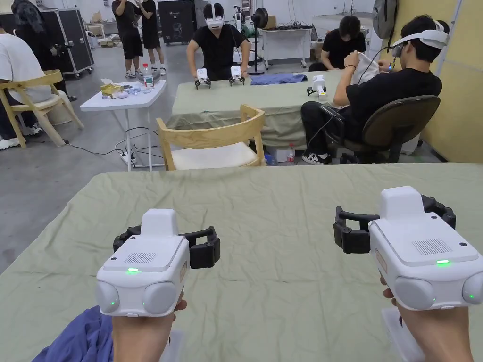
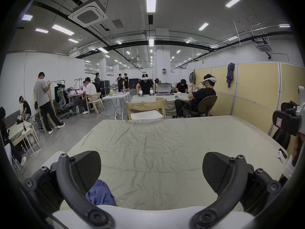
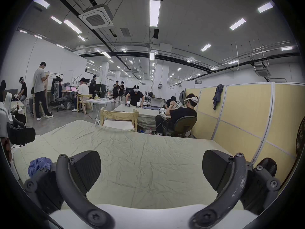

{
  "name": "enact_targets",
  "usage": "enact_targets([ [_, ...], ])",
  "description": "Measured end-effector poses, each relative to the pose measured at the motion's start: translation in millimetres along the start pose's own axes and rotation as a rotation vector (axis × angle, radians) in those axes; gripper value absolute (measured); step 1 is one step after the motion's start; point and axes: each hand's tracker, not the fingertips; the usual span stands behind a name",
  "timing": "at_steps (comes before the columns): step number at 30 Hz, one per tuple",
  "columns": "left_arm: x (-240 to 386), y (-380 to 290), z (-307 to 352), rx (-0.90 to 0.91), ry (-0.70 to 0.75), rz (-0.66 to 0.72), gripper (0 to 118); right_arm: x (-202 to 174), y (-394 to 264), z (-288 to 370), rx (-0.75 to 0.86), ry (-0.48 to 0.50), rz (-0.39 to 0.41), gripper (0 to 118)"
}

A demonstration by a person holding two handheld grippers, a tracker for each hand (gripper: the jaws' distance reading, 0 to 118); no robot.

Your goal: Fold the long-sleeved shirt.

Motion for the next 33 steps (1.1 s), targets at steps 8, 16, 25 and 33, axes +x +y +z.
enact_targets([
  [8, 1.1, -1.4, -1.0, -0.006, -0.002, -0.003, 118, 0.0, -0.4, 0.3, -0.002, -0.001, 0.001, 118],
  [16, 0.8, -2.6, -1.4, -0.006, -0.001, 0.000, 118, 0.0, -0.2, 0.6, 0.000, -0.002, 0.002, 118],
  [25, 2.7, -3.5, -0.3, -0.010, 0.010, -0.006, 118, -4.7, -1.8, 0.3, 0.001, 0.005, 0.037, 118],
  [33, 8.5, -6.8, -0.6, -0.006, 0.033, -0.048, 111, -7.5, -2.5, -1.2, -0.013, 0.026, 0.039, 118],
])
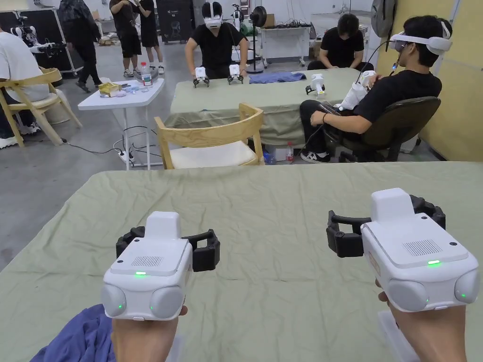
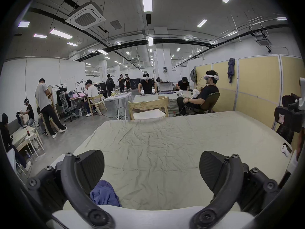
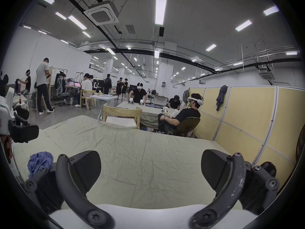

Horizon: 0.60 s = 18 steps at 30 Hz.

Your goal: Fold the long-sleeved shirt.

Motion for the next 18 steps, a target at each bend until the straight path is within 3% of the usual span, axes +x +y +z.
enact_targets([
  [1, 1.0, -0.4, 0.2, 0.003, 0.005, -0.008, 107, -0.2, 0.0, 0.8, 0.007, -0.003, -0.005, 118],
  [4, 4.0, -1.2, 1.3, 0.011, 0.023, -0.033, 82, 2.9, 3.0, 5.4, 0.026, 0.020, -0.057, 74],
  [5, 4.1, -1.8, 1.7, 0.019, 0.026, -0.031, 80, 4.5, 4.4, 5.0, 0.019, 0.026, -0.072, 62],
  [7, 1.5, -2.2, 2.9, 0.025, 0.013, 0.008, 75, 7.2, 5.7, 2.2, 0.003, 0.021, -0.092, 49],
  [8, -0.1, -2.3, 3.4, 0.031, 0.002, 0.037, 65, 7.4, 5.7, 1.6, -0.003, 0.004, -0.098, 30],
  [10, -2.5, -3.1, 3.5, 0.031, -0.011, 0.039, 44, 9.3, 5.1, 3.4, -0.002, -0.013, -0.108, 23],
  [11, -1.8, -3.6, 3.5, 0.035, -0.015, 0.024, 27, 12.3, 4.0, 5.4, 0.003, -0.003, -0.116, 18],
  [14, 4.4, -7.4, 5.6, 0.055, 0.053, -0.032, 6, 16.4, 2.4, 4.9, -0.008, 0.014, -0.147, 6],
  [18, 2.1, -9.8, 7.6, 0.069, 0.041, 0.064, 1, 12.5, 2.3, 8.3, -0.015, 0.015, -0.109, 1],
])
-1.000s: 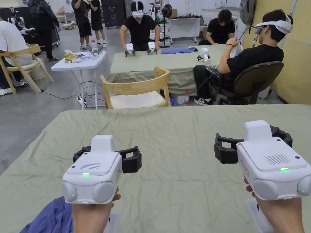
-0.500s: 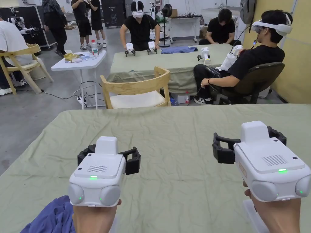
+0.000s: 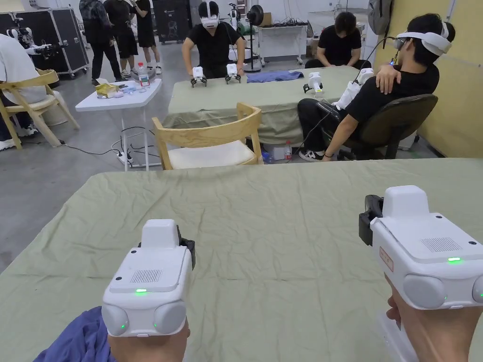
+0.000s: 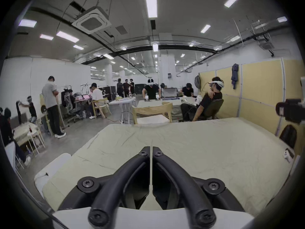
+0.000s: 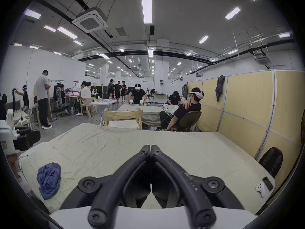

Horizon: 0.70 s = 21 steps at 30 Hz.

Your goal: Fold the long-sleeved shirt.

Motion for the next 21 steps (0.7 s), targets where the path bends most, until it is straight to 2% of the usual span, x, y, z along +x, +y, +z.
enact_targets([
  [3, -2.1, 1.9, 1.6, 0.013, 0.027, 0.060, 0, -1.4, 1.3, 0.5, -0.004, -0.035, 0.004, 1],
  [6, -5.1, 5.7, -0.1, 0.005, 0.019, 0.066, 0, 7.8, 1.4, -1.3, 0.001, -0.026, -0.095, 1],
  [9, -5.3, 6.2, 1.5, 0.016, 0.017, 0.060, 0, 8.8, 2.7, -0.9, 0.005, -0.013, -0.059, 1],
  [11, -2.7, 6.6, 1.2, 0.016, 0.031, 0.027, 0, 4.9, 3.5, 0.0, 0.003, -0.051, 0.030, 1],
  [14, -2.2, 8.4, 2.0, 0.022, 0.015, 0.052, 0, 5.4, 2.5, 2.0, 0.010, -0.035, -0.016, 1],
  [21, -20.7, 3.3, 7.8, 0.001, 0.045, 0.069, 0, -1.6, -5.2, -4.9, -0.008, 0.002, -0.043, 1],
])
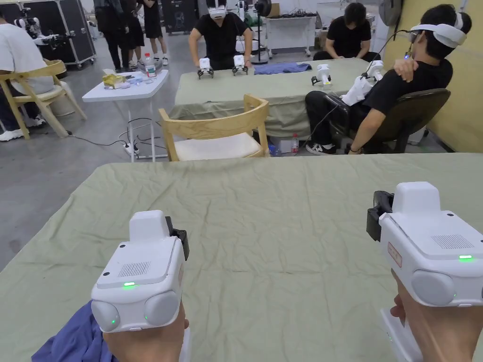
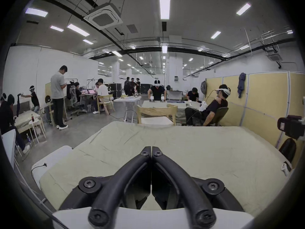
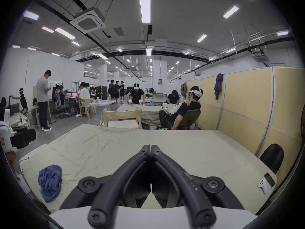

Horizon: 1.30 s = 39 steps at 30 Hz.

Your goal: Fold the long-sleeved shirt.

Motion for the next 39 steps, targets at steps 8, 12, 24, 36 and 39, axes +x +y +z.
enact_targets([
  [8, -64.1, -16.4, 25.1, -0.024, 0.131, 0.018, 0, -57.5, -7.9, -13.0, -0.023, 0.151, 0.033, 1],
  [12, -107.2, -29.5, 43.3, -0.052, 0.213, 0.041, 0, -105.7, -11.3, -15.6, -0.025, 0.277, 0.064, 1],
  [24, -209.9, -75.1, 101.7, -0.133, 0.419, 0.085, 0, -247.6, -27.0, -7.9, -0.040, 0.587, 0.130, 1],
  [36, -247.2, -76.1, 70.4, -0.266, 0.290, 0.130, 0, -262.8, -50.8, -24.3, -0.116, 0.618, 0.129, 1],
  [39, -252.5, -70.8, 38.2, -0.373, 0.203, 0.070, 0, -260.6, -59.5, -33.8, -0.147, 0.609, 0.146, 1],
])
